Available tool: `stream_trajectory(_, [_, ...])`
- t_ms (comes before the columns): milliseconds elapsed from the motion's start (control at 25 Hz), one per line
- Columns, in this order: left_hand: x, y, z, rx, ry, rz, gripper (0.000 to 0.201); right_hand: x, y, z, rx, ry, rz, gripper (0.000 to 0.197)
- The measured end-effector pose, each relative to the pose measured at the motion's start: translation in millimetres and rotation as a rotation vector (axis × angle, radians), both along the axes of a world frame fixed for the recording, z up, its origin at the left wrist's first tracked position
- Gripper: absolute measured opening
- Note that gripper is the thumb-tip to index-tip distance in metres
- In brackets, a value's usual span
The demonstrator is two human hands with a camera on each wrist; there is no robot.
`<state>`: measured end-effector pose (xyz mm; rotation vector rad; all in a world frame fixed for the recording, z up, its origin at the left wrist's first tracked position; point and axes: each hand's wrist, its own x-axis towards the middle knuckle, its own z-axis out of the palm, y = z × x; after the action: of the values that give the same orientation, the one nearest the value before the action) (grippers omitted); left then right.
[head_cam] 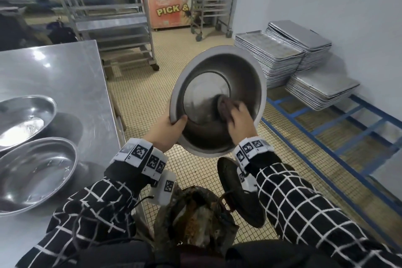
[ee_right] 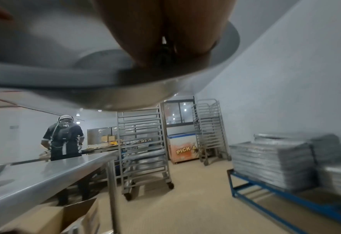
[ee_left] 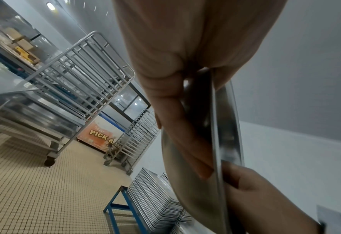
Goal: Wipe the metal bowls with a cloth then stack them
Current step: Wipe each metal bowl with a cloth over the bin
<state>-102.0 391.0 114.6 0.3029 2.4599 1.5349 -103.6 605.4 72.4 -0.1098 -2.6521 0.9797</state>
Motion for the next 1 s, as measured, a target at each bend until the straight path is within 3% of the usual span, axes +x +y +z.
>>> stream_trajectory(200, [-4, 5, -14, -0.042, 0.045, 0.064, 0.049, 23, -50, -19, 0.074, -0.083, 0.269, 0.043])
stream_trajectory(360, [-4, 5, -22, -0.011, 0.067, 0.174, 0.052, 36, -53, -8, 0.341, -0.166, 0.371, 0.040])
stream_trajectory(480, [-6, 1, -25, 0.041, 0.025, 0.205, 0.067, 47, -44, -4, 0.310, -0.100, 0.194, 0.023])
stream_trajectory(560, [-4, 2, -23, 0.140, -0.030, 0.213, 0.083, 52, -48, -1, 0.040, 0.057, 0.009, 0.024])
stream_trajectory(640, [1, 6, -20, 0.225, -0.100, 0.225, 0.067, 54, -69, -1, -0.174, 0.195, -0.024, 0.029])
stream_trajectory(680, [5, 10, -16, 0.276, -0.132, 0.220, 0.050, 54, -81, -4, -0.190, 0.232, 0.034, 0.032])
stream_trajectory(760, [12, 16, -9, 0.362, -0.153, 0.237, 0.035, 55, -102, -10, -0.170, 0.261, 0.180, 0.042])
stream_trajectory(880, [15, 13, -1, 0.390, -0.140, 0.236, 0.038, 46, -95, -9, -0.095, 0.172, 0.330, 0.050])
stream_trajectory(1000, [15, 7, -1, 0.382, -0.125, 0.242, 0.046, 21, -62, -9, 0.253, -0.024, 0.396, 0.053])
